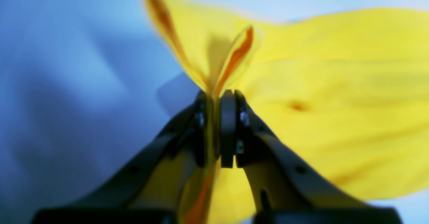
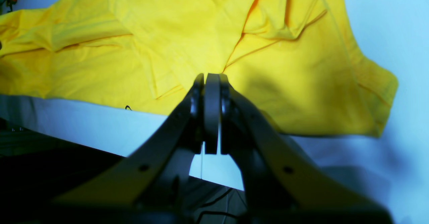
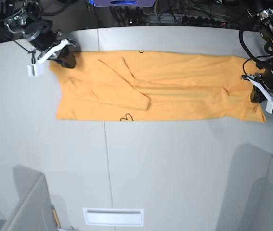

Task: Fold the T-shirt properly
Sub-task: 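Grasp the strip's end with the left gripper, then fold the held strip end inward toward the middle with the left gripper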

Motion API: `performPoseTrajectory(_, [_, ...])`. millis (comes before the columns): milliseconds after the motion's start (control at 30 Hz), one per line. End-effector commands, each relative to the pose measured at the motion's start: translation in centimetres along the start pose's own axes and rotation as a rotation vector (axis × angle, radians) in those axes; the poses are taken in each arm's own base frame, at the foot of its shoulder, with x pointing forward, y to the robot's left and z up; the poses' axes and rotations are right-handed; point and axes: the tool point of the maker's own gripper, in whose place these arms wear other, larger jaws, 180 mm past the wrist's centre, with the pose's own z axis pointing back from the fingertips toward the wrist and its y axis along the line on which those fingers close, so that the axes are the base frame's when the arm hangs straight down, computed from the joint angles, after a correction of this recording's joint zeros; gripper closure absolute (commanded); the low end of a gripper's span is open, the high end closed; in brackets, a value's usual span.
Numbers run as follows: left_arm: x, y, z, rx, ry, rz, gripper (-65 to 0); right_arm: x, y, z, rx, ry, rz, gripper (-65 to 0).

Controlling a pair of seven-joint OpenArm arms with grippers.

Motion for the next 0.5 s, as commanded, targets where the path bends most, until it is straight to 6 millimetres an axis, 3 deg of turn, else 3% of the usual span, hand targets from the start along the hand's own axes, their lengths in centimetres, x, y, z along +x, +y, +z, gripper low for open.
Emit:
performPoseTrajectory(0, [0.8, 0.0, 0.7, 0.013, -0.027, -0.029, 0.0, 1.1, 0.4, 0.3, 0.018, -0.039, 0.019, 0.0])
performPoseTrajectory(333, [-0.2, -5.5, 0.1, -0.071, 0.038, 0.061, 0.0, 1.0, 0.7, 0.1, 0.026, -0.038, 0.017, 0.0])
performPoseTrajectory(467, [0.2, -11.1, -1.4, -0.205, 0.051, 0.037, 0.0, 1.0, 0.6, 0.1, 0.025, -0.037, 0.016, 0.0])
